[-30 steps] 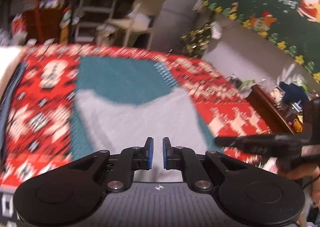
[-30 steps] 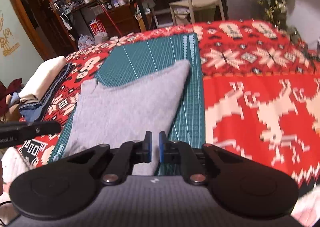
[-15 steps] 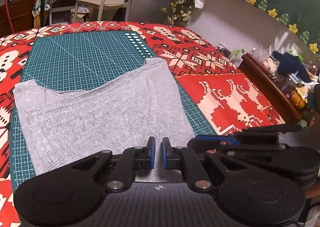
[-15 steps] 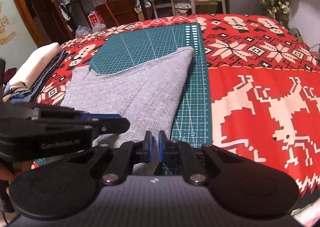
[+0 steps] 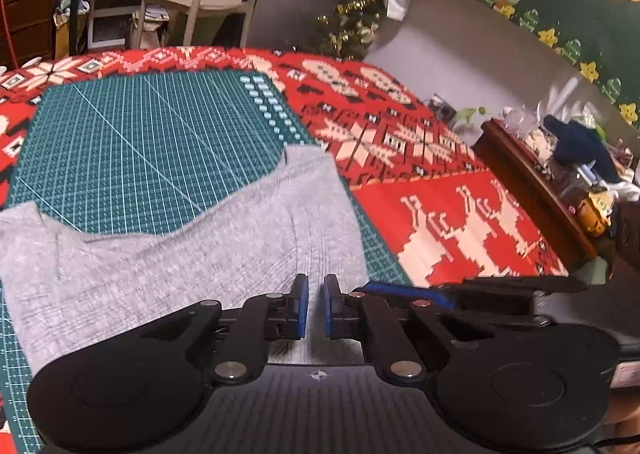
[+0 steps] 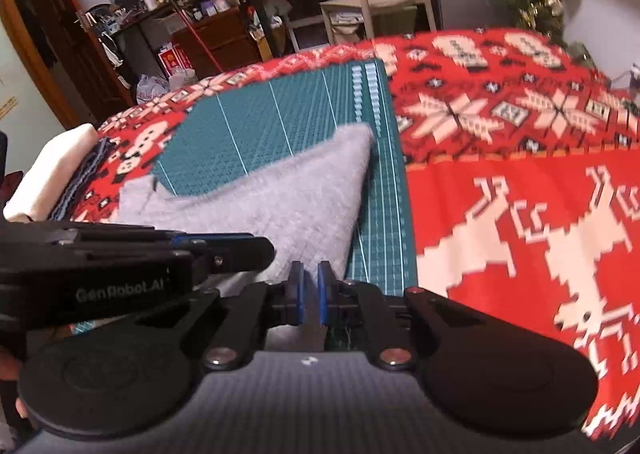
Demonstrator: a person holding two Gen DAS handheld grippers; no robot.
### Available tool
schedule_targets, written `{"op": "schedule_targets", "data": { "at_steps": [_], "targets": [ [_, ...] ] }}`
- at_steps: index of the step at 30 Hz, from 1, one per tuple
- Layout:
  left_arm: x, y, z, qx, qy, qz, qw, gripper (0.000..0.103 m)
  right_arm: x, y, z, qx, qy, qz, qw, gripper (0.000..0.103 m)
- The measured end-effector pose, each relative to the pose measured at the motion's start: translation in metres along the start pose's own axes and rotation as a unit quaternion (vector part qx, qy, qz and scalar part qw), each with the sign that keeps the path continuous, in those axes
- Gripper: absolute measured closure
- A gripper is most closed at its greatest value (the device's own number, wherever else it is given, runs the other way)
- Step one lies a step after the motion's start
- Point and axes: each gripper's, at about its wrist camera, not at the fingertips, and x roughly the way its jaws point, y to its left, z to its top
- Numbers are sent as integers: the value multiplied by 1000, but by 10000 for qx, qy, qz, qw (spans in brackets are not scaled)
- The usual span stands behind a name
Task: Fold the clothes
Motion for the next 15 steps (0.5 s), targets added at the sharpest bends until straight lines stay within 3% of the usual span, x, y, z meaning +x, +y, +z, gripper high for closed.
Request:
{"op": "schedule_targets", "data": {
  "at_steps": [8,15],
  "targets": [
    [1,3,27,-60,-190,-143,9997,96,-4,-12,19,224,-279,23,9994,95],
    [28,9,39,-63,36,-83,9999,96,23,-21,35,257,-228,46,9994,97]
  ]
}}
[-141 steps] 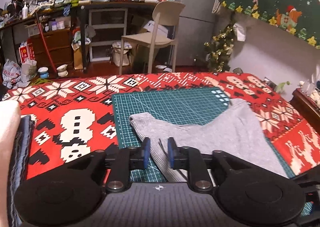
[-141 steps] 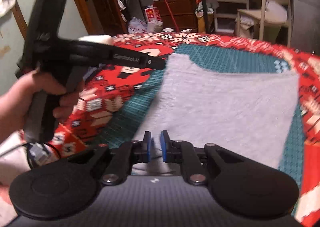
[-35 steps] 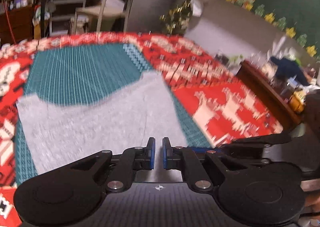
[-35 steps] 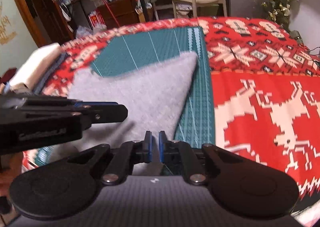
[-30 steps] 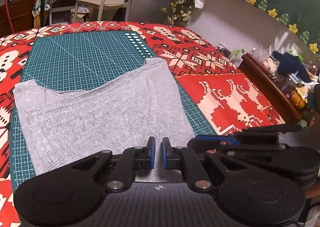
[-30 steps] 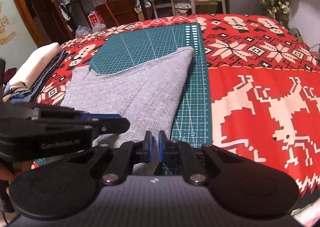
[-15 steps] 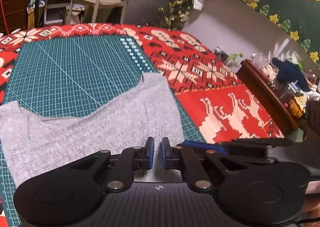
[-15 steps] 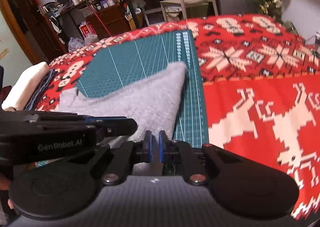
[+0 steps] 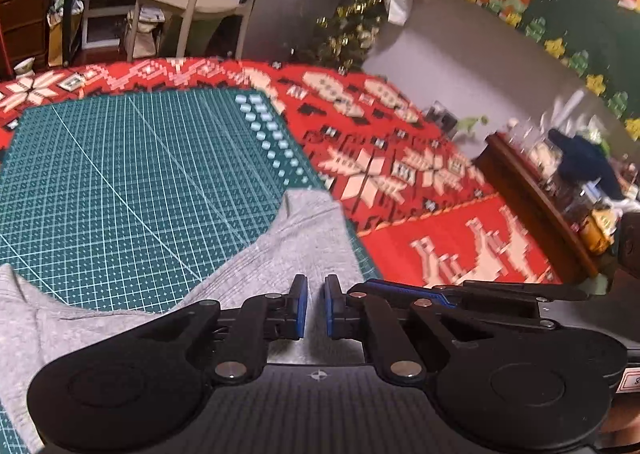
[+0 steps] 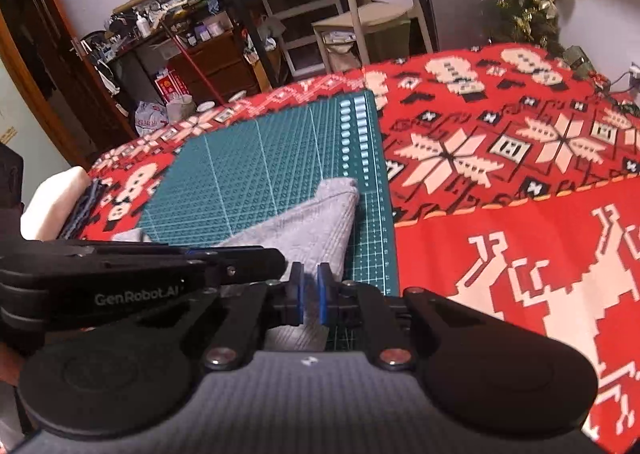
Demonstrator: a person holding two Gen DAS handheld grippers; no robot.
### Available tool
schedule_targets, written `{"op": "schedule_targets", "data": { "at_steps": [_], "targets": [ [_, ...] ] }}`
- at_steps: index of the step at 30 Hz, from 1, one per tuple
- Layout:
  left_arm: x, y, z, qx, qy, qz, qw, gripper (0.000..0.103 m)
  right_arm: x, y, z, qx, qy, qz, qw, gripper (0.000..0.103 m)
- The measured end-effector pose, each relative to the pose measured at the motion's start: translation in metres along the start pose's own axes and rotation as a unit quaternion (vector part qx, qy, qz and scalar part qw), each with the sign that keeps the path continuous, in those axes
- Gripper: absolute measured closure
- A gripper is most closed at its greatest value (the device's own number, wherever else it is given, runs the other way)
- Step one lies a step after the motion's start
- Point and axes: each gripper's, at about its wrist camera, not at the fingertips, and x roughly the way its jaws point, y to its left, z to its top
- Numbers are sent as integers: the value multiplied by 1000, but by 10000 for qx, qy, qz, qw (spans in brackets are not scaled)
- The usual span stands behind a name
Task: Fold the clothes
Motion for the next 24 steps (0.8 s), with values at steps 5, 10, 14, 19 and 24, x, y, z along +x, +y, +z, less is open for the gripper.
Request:
{"op": "schedule_targets", "data": {
  "at_steps": [5,10,14,19,24],
  "targets": [
    [5,-2,5,51,-21,-48,10000,95,5,-11,2,181,10,-15,9998,97],
    [16,5,15,-48,-20,-87,9999,95,11,-12,15,171,-75,1,9998,97],
    [23,13,19,-162,55,-209,9996,94,26,-18,17,282,37,-8,9996,98],
    [25,12,27,-176,71,-204,9996,96,28,-21,23,351,4,-42,9994,99],
    [35,19,36,-334,114,-223,9991,96,43,-24,32,320,57,-148,9994,99]
  ]
}}
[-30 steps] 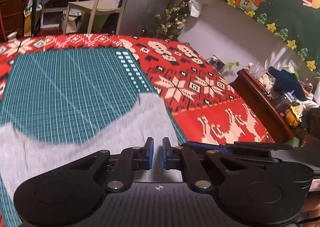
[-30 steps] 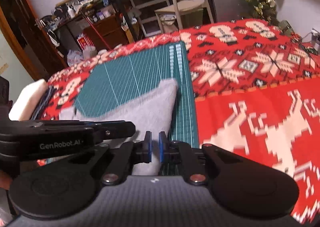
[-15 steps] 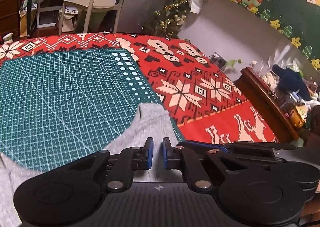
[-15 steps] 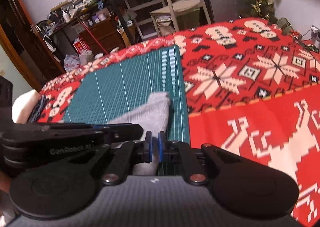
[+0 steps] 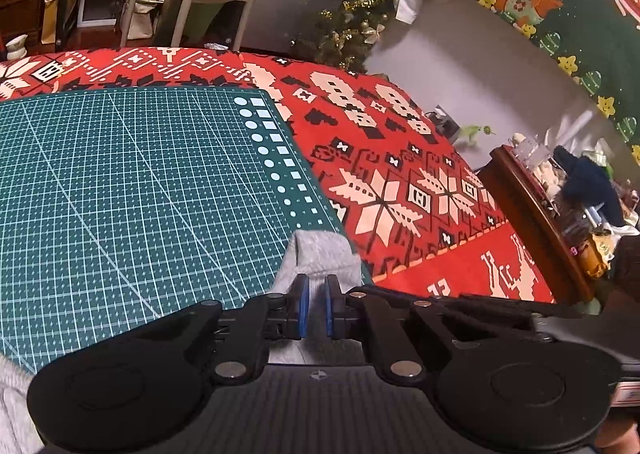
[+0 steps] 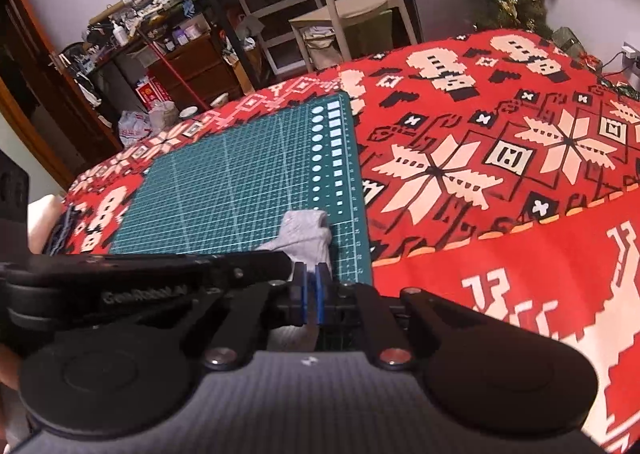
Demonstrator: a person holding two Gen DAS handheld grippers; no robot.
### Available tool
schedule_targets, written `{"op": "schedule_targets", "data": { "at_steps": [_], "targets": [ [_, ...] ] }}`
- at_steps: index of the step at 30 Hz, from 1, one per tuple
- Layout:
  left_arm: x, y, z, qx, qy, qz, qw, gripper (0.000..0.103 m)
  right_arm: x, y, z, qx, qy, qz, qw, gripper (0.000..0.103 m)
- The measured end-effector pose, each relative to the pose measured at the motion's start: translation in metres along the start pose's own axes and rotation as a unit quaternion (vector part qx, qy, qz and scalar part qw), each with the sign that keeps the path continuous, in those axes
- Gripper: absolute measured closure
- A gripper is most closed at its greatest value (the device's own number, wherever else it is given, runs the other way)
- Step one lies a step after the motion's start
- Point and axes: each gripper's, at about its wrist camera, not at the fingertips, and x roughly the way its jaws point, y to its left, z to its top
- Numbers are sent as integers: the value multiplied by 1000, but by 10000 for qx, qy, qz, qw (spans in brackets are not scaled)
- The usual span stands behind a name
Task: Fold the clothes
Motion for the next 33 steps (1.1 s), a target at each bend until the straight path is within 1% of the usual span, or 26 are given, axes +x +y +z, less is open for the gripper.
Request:
{"op": "schedule_targets", "data": {
  "at_steps": [3,5,8,11,14,18,23,24,25,27,28,30,33],
  "targets": [
    [-2,4,3,-150,40,-55,9999,96,1,-4,2,91,-20,20,10000,99],
    [-12,7,3,-272,-18,-136,9995,96,-4,-5,4,106,-91,-5,9999,98],
    [-38,11,0,-414,-220,-240,9986,96,-12,-5,7,63,-176,-12,9998,98],
    [-67,21,-5,-532,-425,-185,9975,96,-12,-2,10,-25,-148,91,9998,98],
    [-97,35,-14,-632,-545,-23,9965,96,-7,7,10,-164,-55,173,9997,98],
    [-130,60,-32,-719,-595,425,9947,96,3,24,6,-440,57,237,9987,97],
    [-148,93,-54,-1012,-589,875,9893,96,13,36,8,-649,117,147,9977,97],
    [-150,98,-58,-1062,-591,950,9880,94,10,37,11,-632,80,144,9979,95],
    [-151,104,-62,-1128,-609,990,9868,86,7,37,13,-622,29,146,9980,93],
    [-153,114,-66,-1272,-652,1102,9836,78,0,37,18,-639,-51,123,9979,93],
    [-153,118,-68,-1345,-676,1148,9819,78,-3,35,19,-649,-74,80,9978,93],
    [-152,125,-69,-1475,-714,1110,9802,78,-8,32,21,-648,-110,-36,9978,93],
    [-148,132,-66,-1551,-731,1031,9798,78,-12,23,22,-525,-103,-156,9984,85]
  ]
}}
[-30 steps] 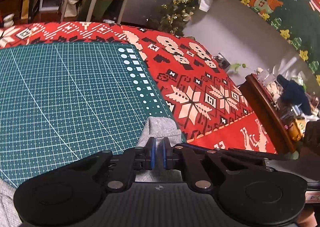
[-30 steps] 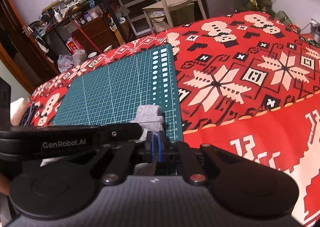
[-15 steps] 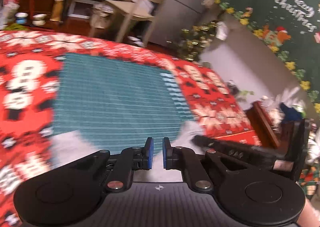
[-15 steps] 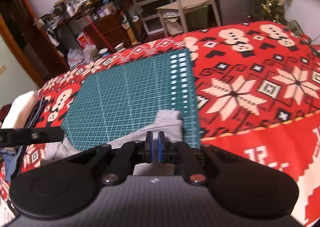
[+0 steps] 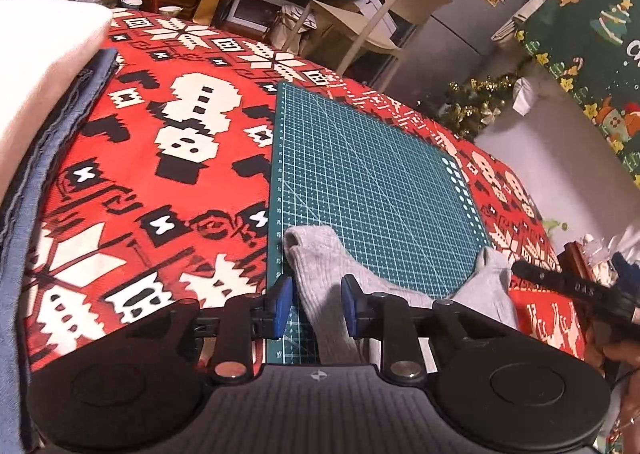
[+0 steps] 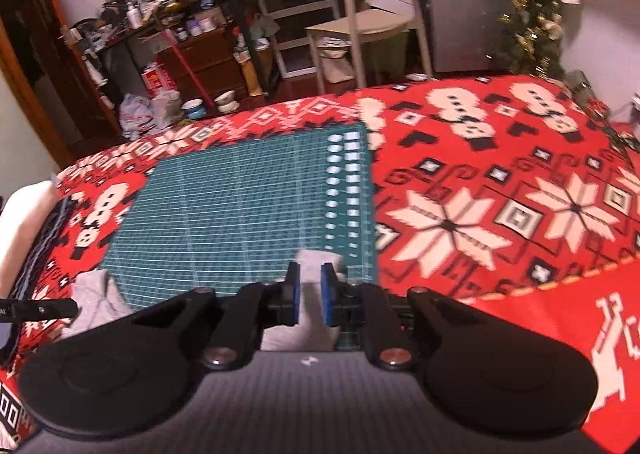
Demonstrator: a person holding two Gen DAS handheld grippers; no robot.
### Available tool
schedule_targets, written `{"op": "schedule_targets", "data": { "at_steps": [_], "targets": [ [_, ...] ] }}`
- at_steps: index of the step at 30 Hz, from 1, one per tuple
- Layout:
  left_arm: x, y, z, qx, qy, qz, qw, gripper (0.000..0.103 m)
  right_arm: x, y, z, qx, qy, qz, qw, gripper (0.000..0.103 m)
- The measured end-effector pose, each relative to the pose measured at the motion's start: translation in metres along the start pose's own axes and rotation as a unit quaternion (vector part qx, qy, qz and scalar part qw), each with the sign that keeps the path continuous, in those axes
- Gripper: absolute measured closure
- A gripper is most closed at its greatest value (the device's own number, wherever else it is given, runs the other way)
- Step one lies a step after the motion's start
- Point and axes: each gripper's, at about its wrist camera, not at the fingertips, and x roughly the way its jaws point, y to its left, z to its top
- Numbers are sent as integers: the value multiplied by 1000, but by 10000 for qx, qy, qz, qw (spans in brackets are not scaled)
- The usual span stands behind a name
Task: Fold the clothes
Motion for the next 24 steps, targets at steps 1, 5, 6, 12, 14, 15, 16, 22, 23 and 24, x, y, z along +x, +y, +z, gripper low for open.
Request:
{"op": "schedule_targets", "data": {
  "at_steps": [1,5,6,12,14,15,16,22,23,24],
  "targets": [
    [2,0,1,-1,19,5,10000,79,0,-4,-1,70,36,-7,10000,84],
    [10,1,3,0,99,34,9999,89,7,-14,-10,279,255,-24,9993,84],
    [11,1,3,4,88,24,10000,93,10,-16,-13,298,292,-1,9991,84],
    [16,-3,9,150,-84,39,9998,98,18,-16,-15,356,240,71,9991,97],
    [21,-1,17,76,-123,8,9999,98,23,-16,-11,392,198,43,9990,97],
    [24,0,22,49,-158,-1,9999,98,26,-17,-8,400,174,31,9990,97],
    [27,0,27,22,-192,-11,9998,98,29,-17,-4,411,153,19,9990,97],
    [36,-4,43,38,-311,112,9994,96,44,-18,11,483,109,-2,9988,94],
    [35,-5,43,44,-324,134,9994,96,43,-18,12,493,101,-7,9987,92],
    [33,-5,42,64,-351,146,9993,92,42,-17,11,479,80,-11,9988,92]
  ]
}}
